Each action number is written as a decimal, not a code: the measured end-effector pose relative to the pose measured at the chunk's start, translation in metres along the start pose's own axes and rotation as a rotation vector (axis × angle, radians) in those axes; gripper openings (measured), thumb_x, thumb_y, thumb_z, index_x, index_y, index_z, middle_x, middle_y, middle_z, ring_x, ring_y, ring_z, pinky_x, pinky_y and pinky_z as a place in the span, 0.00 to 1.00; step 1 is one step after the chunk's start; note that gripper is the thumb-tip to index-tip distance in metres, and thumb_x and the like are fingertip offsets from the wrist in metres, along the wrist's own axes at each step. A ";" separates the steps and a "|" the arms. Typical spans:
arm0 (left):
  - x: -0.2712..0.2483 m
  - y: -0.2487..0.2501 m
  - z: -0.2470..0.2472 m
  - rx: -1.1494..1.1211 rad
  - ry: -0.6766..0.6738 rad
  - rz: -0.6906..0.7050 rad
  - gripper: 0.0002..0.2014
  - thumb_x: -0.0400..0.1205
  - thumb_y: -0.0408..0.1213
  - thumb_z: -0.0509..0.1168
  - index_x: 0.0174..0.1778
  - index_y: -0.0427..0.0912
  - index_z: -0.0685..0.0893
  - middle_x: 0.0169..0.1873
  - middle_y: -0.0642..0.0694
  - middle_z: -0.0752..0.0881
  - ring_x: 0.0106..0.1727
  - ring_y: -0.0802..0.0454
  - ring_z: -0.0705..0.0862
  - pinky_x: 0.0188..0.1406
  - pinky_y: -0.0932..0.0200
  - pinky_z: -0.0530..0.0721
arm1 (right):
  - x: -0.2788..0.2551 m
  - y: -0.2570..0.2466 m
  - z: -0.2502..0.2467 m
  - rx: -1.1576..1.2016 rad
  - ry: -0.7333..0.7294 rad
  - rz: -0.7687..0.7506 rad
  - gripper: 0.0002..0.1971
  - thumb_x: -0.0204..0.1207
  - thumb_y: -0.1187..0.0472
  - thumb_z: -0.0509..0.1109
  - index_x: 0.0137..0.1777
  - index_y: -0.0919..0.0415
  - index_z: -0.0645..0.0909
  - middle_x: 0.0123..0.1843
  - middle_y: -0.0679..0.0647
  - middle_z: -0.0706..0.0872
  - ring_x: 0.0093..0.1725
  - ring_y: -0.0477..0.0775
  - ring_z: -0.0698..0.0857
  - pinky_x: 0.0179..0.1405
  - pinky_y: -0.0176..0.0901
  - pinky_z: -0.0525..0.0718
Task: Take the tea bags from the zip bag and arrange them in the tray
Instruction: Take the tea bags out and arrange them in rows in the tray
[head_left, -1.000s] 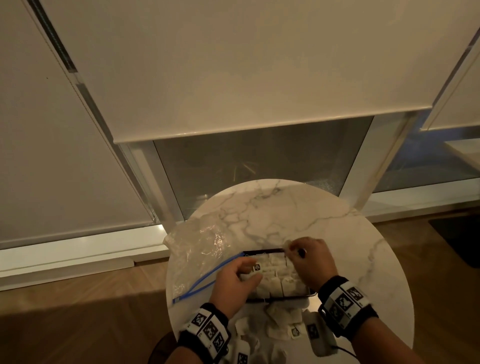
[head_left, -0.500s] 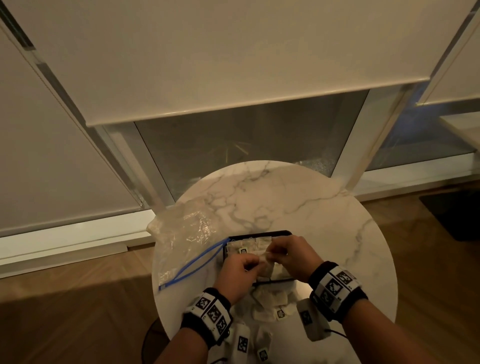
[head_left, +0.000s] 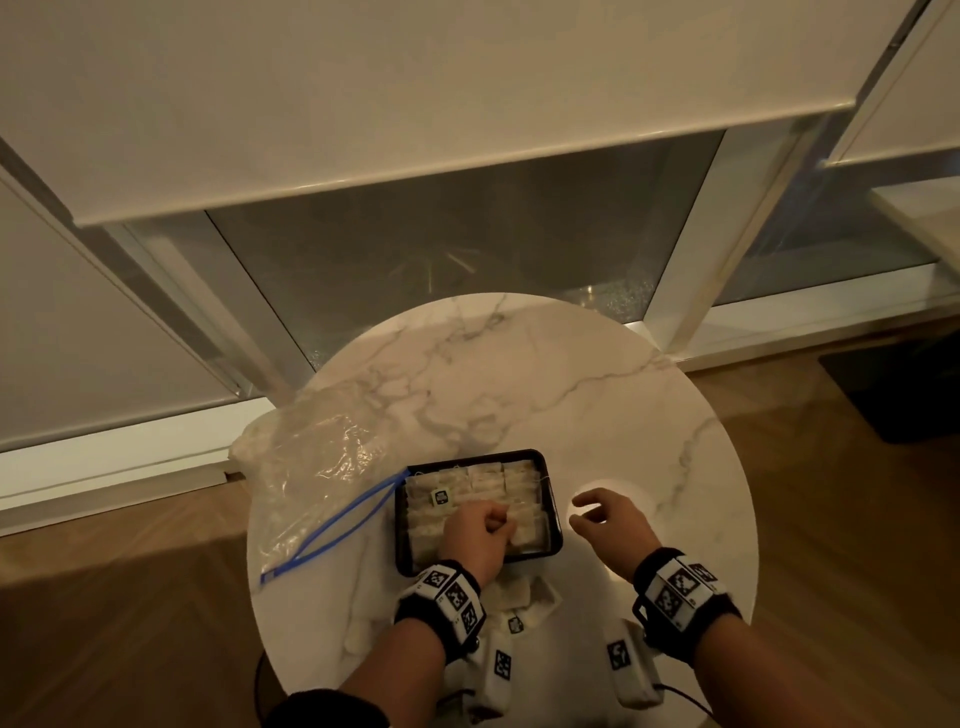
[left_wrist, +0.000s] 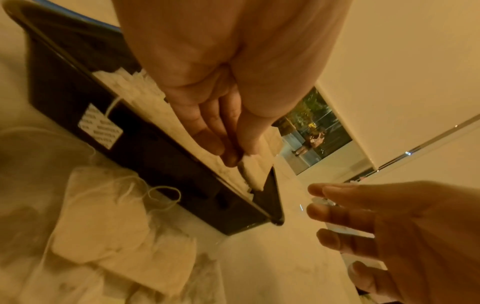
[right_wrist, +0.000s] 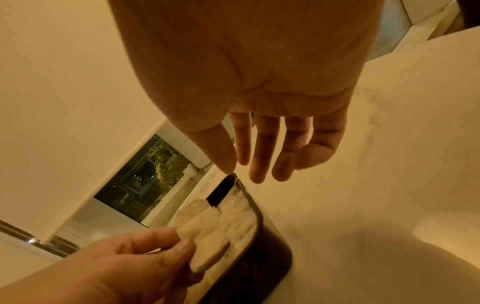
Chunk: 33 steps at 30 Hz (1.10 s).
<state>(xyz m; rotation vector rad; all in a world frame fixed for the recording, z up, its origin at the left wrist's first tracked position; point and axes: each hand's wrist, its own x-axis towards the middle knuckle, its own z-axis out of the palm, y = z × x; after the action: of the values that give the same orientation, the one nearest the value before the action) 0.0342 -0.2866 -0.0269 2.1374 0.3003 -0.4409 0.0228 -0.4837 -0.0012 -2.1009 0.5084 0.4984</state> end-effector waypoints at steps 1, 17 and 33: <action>0.003 0.000 0.006 0.016 -0.013 -0.012 0.06 0.80 0.38 0.74 0.52 0.45 0.90 0.41 0.52 0.89 0.44 0.58 0.87 0.53 0.59 0.87 | 0.002 0.003 -0.001 -0.014 -0.010 0.001 0.11 0.78 0.55 0.72 0.60 0.50 0.82 0.48 0.50 0.86 0.45 0.47 0.85 0.35 0.35 0.77; 0.015 0.008 0.040 0.325 -0.104 -0.051 0.06 0.80 0.38 0.72 0.50 0.44 0.90 0.46 0.44 0.91 0.51 0.47 0.88 0.56 0.54 0.87 | 0.014 0.023 -0.005 -0.068 -0.052 0.010 0.10 0.79 0.55 0.70 0.60 0.49 0.81 0.45 0.47 0.86 0.41 0.42 0.83 0.32 0.31 0.75; -0.035 -0.047 -0.057 -0.034 0.204 0.043 0.02 0.80 0.40 0.75 0.46 0.51 0.89 0.39 0.57 0.89 0.42 0.64 0.87 0.42 0.71 0.84 | 0.004 0.042 0.019 -0.146 -0.162 0.069 0.05 0.78 0.52 0.71 0.45 0.52 0.86 0.41 0.50 0.90 0.37 0.45 0.86 0.33 0.33 0.78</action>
<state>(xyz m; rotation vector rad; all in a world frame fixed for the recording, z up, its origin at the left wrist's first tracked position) -0.0038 -0.2146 -0.0170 2.1546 0.3737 -0.1911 0.0016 -0.4903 -0.0411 -2.1635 0.4635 0.7589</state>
